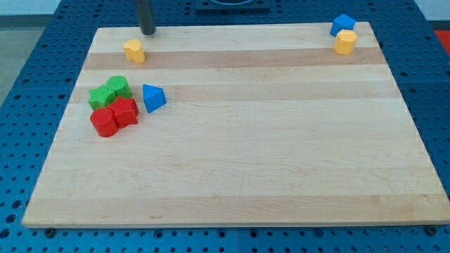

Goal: Move the yellow heart above to the blue triangle

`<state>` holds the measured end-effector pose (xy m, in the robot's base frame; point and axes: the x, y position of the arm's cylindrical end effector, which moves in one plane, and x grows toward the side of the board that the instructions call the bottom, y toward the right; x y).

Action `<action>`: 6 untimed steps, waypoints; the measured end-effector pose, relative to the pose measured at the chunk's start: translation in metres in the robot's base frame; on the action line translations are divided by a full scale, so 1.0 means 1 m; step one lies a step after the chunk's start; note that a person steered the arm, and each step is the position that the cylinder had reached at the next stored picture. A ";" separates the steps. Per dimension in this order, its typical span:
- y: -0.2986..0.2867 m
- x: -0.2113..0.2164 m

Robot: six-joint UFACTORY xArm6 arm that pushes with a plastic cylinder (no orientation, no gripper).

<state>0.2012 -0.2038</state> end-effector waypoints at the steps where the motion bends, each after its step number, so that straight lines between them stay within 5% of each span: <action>1: -0.040 0.011; 4: -0.047 0.057; 6: 0.010 0.061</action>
